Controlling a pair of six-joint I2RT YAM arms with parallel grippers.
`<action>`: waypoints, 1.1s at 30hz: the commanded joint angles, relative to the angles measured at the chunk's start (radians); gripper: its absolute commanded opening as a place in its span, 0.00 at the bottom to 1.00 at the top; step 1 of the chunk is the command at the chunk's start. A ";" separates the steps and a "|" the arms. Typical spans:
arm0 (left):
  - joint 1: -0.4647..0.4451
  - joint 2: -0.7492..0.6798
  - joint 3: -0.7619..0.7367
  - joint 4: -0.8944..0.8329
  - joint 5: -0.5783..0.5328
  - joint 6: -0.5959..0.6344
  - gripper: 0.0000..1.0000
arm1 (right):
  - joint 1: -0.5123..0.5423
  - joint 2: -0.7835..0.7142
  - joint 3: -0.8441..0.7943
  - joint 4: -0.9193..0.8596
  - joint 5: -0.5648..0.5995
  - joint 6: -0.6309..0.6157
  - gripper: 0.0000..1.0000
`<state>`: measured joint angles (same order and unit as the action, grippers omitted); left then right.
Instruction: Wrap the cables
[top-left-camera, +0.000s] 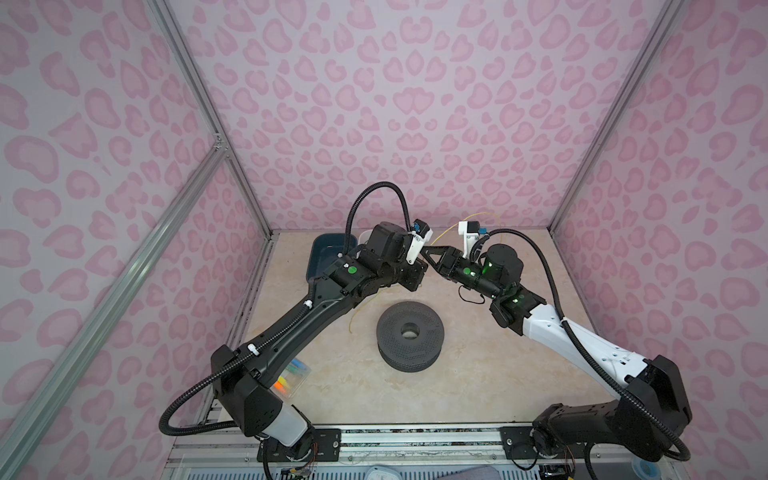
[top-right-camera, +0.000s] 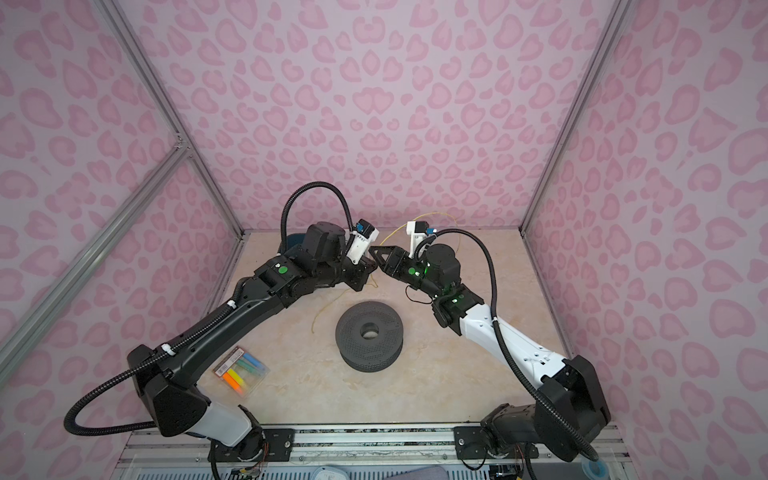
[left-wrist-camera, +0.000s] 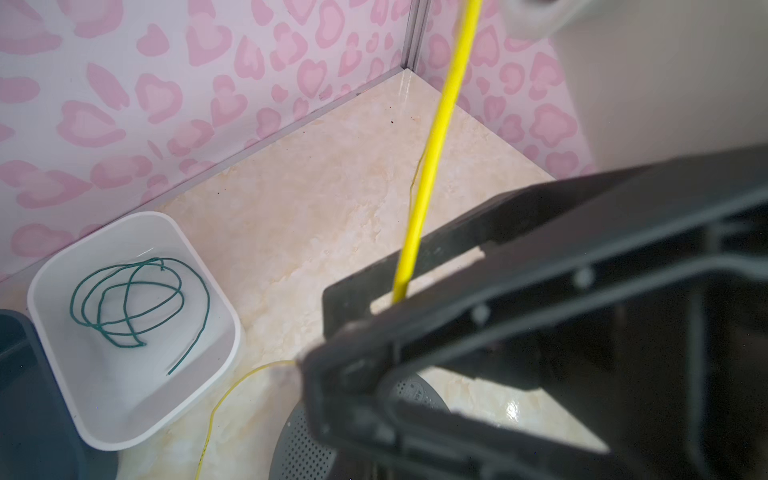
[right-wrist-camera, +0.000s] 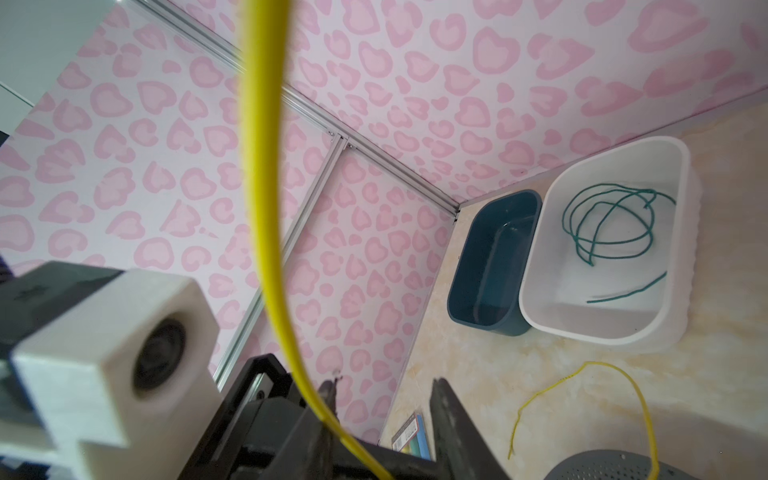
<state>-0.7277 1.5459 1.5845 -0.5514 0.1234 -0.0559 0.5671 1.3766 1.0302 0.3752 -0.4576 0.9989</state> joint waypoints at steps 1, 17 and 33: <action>-0.001 -0.013 -0.004 0.012 0.033 0.012 0.04 | 0.001 0.023 0.005 0.028 -0.002 -0.003 0.34; -0.001 -0.342 -0.454 0.384 -0.110 0.038 0.73 | -0.039 -0.043 -0.015 0.091 0.019 0.034 0.00; -0.001 -0.459 -0.669 0.445 -0.175 0.096 0.81 | -0.039 -0.095 0.045 0.085 -0.117 0.132 0.00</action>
<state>-0.7269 1.0924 0.9230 -0.1711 -0.1257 0.0113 0.5274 1.2846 1.0695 0.4267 -0.5270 1.0897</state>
